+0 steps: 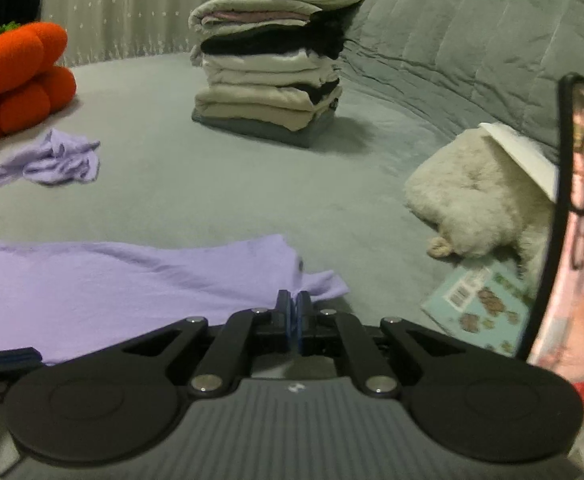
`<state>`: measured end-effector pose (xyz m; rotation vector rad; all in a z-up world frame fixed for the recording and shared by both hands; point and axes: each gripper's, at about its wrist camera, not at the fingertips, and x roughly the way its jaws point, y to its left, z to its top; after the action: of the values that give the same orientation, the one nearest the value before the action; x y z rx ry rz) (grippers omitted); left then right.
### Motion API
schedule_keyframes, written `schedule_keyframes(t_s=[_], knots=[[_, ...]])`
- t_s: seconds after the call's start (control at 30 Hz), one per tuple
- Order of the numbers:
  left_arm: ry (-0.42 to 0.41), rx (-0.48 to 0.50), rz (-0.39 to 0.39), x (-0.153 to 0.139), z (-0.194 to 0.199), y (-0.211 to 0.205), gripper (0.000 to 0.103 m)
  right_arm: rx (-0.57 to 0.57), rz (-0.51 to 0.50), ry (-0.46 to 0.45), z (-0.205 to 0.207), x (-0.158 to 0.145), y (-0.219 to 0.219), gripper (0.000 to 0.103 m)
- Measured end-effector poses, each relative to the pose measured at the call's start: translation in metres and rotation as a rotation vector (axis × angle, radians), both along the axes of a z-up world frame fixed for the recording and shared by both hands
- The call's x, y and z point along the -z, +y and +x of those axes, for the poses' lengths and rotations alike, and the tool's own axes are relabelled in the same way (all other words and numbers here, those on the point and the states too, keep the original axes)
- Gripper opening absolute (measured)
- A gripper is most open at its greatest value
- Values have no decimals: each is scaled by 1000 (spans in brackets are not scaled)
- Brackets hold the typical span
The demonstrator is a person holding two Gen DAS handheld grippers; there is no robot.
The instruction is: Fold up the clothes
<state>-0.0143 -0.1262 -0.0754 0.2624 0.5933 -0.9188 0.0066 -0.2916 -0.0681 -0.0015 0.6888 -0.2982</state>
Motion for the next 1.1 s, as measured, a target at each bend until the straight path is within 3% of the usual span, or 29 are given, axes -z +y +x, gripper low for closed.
schedule_keyframes(t_s=[0.17,0.23,0.37,0.4,0.53,0.8,0.87,0.93,1.03,1.1], knots=[[2,15,26,9,-2,-2,2,-3,-11,33,-4,3,-2,2],[17,15,5,6,-1,2,12,-4,-15,46,-5,4,-2,6],[11,15,-20,-1,-2,10,29,0,3,30,-6,-1,-9,29],[8,10,-23,-3,-1,11,30,1,13,18,-6,-3,-12,42],[19,-30,-32,-6,8,17,31,-30,83,-29,-4,-11,-21,42],[46,-35,7,5,16,14,32,-69,88,-31,21,0,-22,42],[46,-30,12,7,16,13,33,-69,91,-25,28,5,-24,41],[46,-26,12,8,16,13,34,-70,93,-20,36,11,-25,19],[51,-23,7,9,16,14,35,-55,83,-25,42,16,-27,2],[53,-20,6,9,15,15,36,-18,42,-20,44,17,-27,1]])
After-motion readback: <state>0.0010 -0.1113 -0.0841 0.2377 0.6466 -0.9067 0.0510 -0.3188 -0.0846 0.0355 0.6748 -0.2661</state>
